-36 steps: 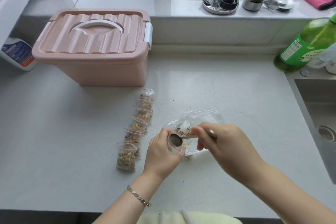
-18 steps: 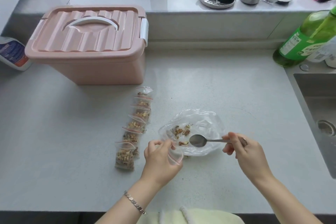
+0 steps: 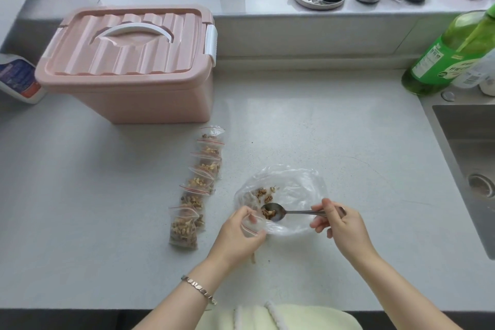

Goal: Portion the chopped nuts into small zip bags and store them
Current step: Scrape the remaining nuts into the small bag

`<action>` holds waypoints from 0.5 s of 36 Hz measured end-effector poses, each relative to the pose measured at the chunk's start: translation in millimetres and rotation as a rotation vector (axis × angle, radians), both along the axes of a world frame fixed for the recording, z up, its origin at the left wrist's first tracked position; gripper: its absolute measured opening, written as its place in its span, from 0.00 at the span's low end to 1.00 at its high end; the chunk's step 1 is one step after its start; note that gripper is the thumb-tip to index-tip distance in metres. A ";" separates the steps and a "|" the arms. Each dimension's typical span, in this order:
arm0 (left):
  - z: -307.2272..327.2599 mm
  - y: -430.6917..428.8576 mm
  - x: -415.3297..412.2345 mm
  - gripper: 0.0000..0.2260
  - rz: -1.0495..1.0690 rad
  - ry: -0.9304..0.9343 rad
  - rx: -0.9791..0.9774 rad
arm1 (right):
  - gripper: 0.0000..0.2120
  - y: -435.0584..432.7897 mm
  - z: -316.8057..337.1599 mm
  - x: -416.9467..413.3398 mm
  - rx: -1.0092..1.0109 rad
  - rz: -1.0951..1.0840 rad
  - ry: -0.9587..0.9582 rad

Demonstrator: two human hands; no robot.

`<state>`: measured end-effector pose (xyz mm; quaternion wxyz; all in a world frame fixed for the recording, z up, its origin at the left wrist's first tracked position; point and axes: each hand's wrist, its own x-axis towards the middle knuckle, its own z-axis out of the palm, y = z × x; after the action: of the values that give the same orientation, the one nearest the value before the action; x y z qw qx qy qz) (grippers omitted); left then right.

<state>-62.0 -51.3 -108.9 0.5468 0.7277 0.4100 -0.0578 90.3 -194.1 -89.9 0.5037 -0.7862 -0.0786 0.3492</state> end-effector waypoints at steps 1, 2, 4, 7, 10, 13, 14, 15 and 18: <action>-0.1 0.3 -0.1 0.09 0.010 -0.012 -0.005 | 0.14 1.5 -1.2 -1.2 -0.004 -0.001 0.028; 0.1 0.5 -0.6 0.09 0.019 -0.026 -0.006 | 0.14 2.8 -2.1 -2.8 -0.005 -0.002 0.056; 0.5 0.8 -1.6 0.08 0.040 -0.066 -0.005 | 0.14 5.0 -3.5 -7.3 0.000 -0.006 0.112; 1.4 2.5 -4.0 0.07 0.052 -0.077 0.002 | 0.15 5.9 -6.1 -13.7 0.011 -0.049 0.189; 0.0 6.2 -8.7 0.08 0.031 -0.056 0.026 | 0.15 2.2 -9.2 -13.5 0.004 -0.137 0.274; 0.2 10.5 -13.4 0.09 0.020 -0.044 0.022 | 0.16 -3.0 -11.4 -11.8 0.006 -0.189 0.362; 0.1 11.7 -14.9 0.09 0.017 -0.042 0.018 | 0.16 -4.9 -11.9 -11.4 0.010 -0.198 0.388; 0.3 12.7 -15.9 0.08 0.018 -0.043 0.018 | 0.16 -6.2 -12.4 -11.2 0.013 -0.204 0.408; 0.5 15.3 -18.7 0.07 0.026 -0.047 0.073 | 0.16 -10.2 -12.5 -9.5 0.019 -0.219 0.426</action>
<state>-80.7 -36.0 -108.4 0.5303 0.7427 0.4084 -0.0186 80.8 -204.3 -102.3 0.5513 -0.6937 0.1119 0.4499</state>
